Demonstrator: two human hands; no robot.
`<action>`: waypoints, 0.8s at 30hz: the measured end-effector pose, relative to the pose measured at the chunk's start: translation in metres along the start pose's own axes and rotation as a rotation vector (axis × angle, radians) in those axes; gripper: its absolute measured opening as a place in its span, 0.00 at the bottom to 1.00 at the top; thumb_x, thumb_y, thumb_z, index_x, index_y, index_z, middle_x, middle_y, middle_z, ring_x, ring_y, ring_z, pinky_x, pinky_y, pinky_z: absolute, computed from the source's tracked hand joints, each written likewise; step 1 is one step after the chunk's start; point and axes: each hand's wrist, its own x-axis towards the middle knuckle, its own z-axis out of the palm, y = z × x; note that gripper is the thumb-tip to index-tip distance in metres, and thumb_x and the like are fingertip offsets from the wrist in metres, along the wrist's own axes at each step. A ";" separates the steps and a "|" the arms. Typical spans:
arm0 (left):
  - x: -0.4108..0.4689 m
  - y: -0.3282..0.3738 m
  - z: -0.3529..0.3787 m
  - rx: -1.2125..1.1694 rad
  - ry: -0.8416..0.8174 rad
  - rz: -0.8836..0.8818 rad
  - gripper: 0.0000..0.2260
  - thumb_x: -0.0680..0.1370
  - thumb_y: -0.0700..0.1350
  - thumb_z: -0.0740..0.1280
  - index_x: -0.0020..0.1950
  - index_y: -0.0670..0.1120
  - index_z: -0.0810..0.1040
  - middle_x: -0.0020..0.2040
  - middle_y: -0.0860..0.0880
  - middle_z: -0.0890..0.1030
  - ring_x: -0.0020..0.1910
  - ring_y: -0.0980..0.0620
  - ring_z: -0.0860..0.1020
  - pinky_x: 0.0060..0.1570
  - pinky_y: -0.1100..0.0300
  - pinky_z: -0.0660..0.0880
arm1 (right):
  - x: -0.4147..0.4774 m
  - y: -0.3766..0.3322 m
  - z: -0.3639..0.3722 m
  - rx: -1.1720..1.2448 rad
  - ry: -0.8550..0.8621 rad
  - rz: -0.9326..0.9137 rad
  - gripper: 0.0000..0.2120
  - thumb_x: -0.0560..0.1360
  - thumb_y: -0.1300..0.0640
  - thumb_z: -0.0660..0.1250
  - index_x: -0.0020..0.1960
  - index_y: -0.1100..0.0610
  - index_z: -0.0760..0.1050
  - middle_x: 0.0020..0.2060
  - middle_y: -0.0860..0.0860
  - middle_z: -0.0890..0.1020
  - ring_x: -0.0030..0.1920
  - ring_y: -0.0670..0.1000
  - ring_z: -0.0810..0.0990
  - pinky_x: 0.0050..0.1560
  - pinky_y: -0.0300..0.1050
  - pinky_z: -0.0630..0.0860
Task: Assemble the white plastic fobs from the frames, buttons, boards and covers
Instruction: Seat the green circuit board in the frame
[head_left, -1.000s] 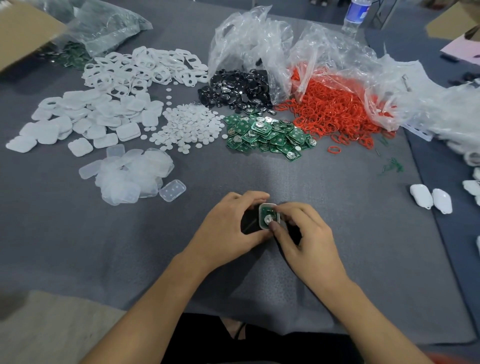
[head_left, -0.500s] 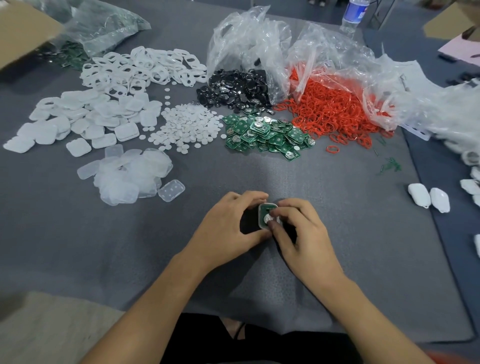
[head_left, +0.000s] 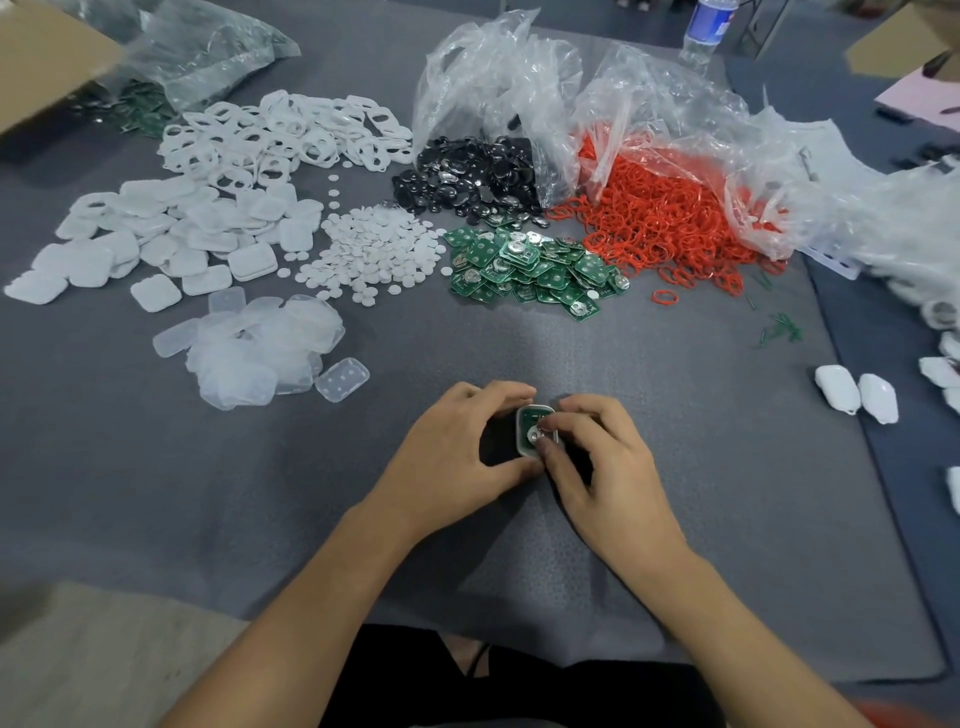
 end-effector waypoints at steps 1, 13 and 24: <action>0.000 0.000 0.000 0.000 0.000 0.001 0.28 0.72 0.56 0.77 0.70 0.54 0.75 0.60 0.61 0.80 0.64 0.59 0.75 0.63 0.57 0.74 | 0.000 0.000 0.000 0.004 0.010 0.005 0.07 0.78 0.60 0.71 0.55 0.57 0.81 0.57 0.48 0.75 0.59 0.41 0.76 0.61 0.33 0.71; 0.000 0.000 -0.001 0.001 0.012 0.009 0.26 0.72 0.56 0.78 0.68 0.57 0.76 0.55 0.64 0.77 0.62 0.61 0.75 0.62 0.59 0.75 | 0.002 0.002 0.002 0.045 0.065 0.032 0.07 0.75 0.62 0.74 0.53 0.56 0.83 0.54 0.50 0.78 0.56 0.40 0.77 0.59 0.33 0.73; 0.000 0.001 -0.001 0.014 0.009 0.011 0.26 0.72 0.55 0.78 0.68 0.55 0.76 0.55 0.67 0.76 0.62 0.61 0.75 0.62 0.64 0.72 | 0.002 0.002 0.001 0.060 0.023 0.008 0.07 0.77 0.63 0.72 0.54 0.55 0.81 0.55 0.47 0.76 0.58 0.41 0.77 0.59 0.39 0.75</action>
